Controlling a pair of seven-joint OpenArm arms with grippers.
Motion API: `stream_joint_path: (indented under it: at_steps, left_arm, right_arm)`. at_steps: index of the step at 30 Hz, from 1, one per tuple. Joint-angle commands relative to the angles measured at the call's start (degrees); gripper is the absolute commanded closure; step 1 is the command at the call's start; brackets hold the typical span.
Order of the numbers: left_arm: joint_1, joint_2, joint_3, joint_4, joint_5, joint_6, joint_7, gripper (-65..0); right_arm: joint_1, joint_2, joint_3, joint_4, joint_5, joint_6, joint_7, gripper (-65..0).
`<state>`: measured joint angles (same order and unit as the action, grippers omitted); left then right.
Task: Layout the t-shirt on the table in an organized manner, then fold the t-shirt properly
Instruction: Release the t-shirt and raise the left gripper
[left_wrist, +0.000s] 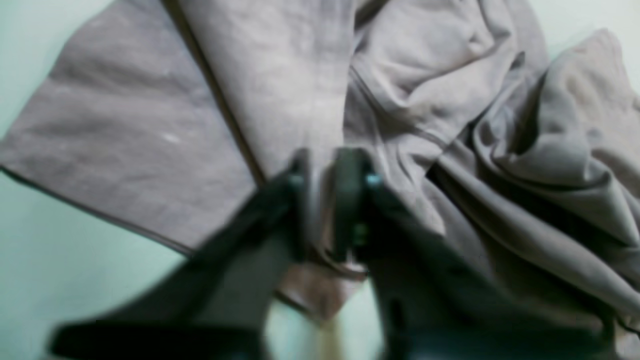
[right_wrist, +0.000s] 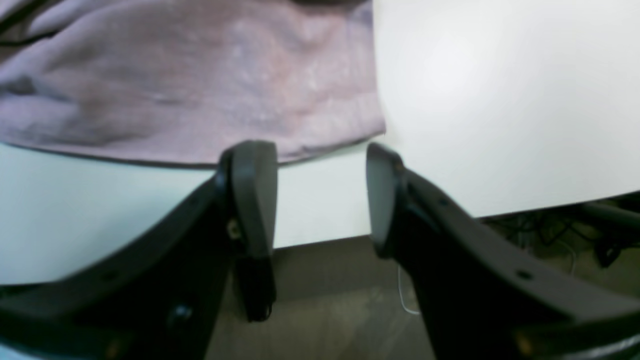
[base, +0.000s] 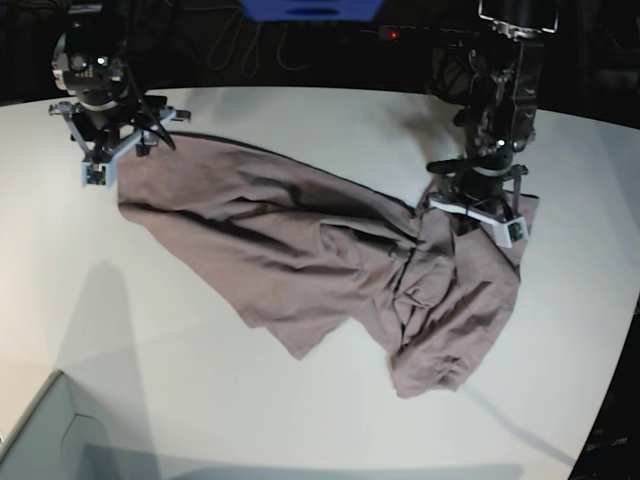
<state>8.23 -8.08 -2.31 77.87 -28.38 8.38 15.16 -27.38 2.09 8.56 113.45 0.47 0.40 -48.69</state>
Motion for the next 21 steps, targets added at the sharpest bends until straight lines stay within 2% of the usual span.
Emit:
stream_joint_path:
  at_steps: [1, 3, 4, 10, 12, 14, 21]
  left_arm:
    - [-0.62, -0.23, -0.38, 0.86, 0.12, -0.25, -1.22, 0.0]
    - [-0.62, -0.23, -0.38, 0.86, -0.06, -0.25, -1.14, -0.2]
    - [-0.54, -0.23, -0.38, 0.86, -0.06, -0.25, -1.14, -2.5]
    - [1.22, -0.14, -0.38, 2.88, -0.15, -0.25, -1.14, -25.6]
    - [1.92, -0.14, -0.38, 4.38, -0.15, -0.25, -1.14, -31.3]
    - [2.01, -0.14, -0.38, 4.38, -0.15, -0.25, -1.31, -33.0]
    - [0.25, 0.56, -0.46, 0.42, -0.15, -0.25, -1.40, -33.0]
  right_arm:
    - [-0.10, 0.33, 0.19, 0.88, -0.16, 0.34, 0.99, -29.1]
    - [-0.10, 0.33, 0.19, 0.88, -0.16, 0.34, 0.99, -29.1]
    - [-0.10, 0.33, 0.19, 0.88, -0.16, 0.34, 0.99, -29.1]
    - [-0.10, 0.33, 0.10, 0.88, -0.16, 0.34, 0.99, -29.1]
    - [-0.01, 0.33, 0.10, 0.88, -0.16, 0.34, 0.99, -29.1]
    - [-0.01, 0.33, 0.10, 0.88, -0.16, 0.34, 0.99, -29.1]
    - [-0.01, 0.42, 0.10, 0.88, -0.16, 0.34, 0.99, -29.1]
